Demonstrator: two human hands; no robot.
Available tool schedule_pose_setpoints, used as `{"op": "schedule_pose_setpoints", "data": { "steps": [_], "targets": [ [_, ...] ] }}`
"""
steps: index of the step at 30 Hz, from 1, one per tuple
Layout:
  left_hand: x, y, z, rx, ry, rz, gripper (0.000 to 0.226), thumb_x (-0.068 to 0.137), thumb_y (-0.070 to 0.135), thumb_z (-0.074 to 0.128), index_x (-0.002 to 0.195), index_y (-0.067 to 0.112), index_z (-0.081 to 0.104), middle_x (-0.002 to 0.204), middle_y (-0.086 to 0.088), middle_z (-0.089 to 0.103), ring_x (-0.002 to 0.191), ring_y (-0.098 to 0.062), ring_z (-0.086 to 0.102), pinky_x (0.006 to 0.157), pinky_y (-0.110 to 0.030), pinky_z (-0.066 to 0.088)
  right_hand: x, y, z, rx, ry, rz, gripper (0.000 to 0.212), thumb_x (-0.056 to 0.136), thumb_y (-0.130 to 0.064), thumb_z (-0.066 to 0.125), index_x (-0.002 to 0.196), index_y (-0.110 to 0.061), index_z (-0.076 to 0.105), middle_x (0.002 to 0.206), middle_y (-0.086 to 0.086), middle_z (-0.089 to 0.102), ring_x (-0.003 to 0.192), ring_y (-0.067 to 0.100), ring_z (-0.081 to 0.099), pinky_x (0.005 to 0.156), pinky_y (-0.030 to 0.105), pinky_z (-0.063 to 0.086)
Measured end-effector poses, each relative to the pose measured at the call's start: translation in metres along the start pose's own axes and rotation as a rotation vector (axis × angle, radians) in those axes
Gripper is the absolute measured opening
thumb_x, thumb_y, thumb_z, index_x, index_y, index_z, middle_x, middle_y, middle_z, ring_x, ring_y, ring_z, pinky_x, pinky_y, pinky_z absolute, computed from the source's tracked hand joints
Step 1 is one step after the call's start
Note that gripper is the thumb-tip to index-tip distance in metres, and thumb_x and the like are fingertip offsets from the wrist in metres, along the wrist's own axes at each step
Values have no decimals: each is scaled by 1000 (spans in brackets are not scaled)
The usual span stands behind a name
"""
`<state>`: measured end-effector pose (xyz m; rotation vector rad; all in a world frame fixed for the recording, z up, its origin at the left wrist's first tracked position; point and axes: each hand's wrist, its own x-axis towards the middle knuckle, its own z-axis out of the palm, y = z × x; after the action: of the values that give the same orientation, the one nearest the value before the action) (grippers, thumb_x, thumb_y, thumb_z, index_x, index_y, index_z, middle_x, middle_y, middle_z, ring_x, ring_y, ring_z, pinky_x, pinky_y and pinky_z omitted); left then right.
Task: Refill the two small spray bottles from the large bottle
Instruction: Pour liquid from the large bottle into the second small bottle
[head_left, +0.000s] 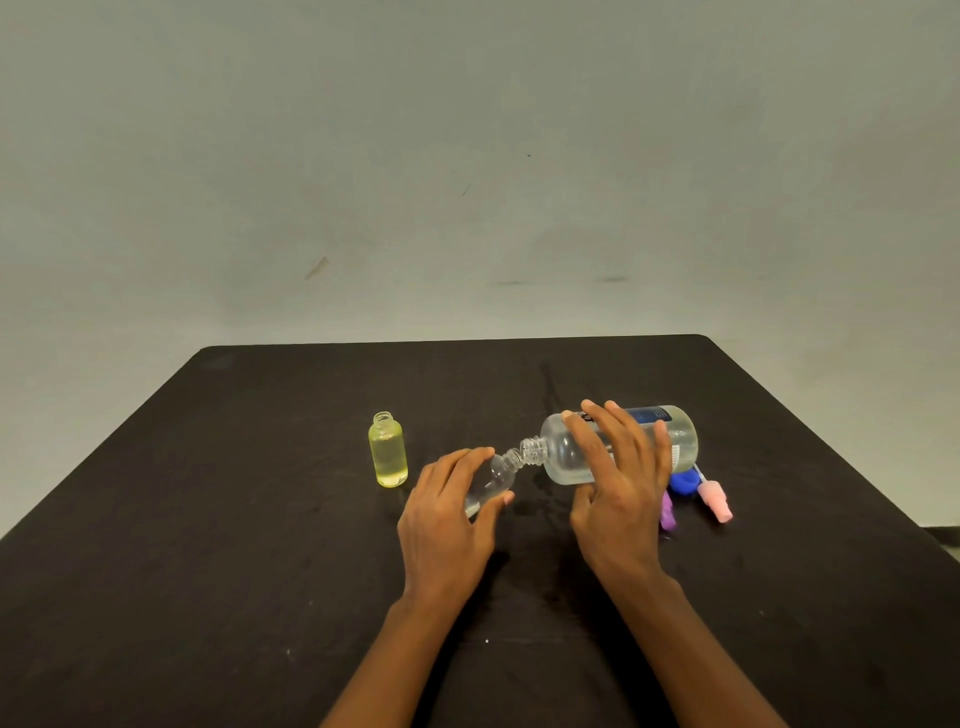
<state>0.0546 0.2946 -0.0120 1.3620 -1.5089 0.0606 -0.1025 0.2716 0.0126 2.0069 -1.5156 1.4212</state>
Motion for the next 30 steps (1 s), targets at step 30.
{"op": "schedule_pose_setpoints", "data": {
  "steps": [30],
  "targets": [
    [-1, 2, 0, -11, -3, -26, 51, 65, 23, 85, 111, 28, 63, 105, 17, 62, 98, 10, 44, 72, -5, 33, 0, 0, -1, 3, 3, -9, 76, 51, 28, 64, 118, -8, 64, 126, 13, 60, 128, 23, 39, 112, 52, 17]
  ]
}}
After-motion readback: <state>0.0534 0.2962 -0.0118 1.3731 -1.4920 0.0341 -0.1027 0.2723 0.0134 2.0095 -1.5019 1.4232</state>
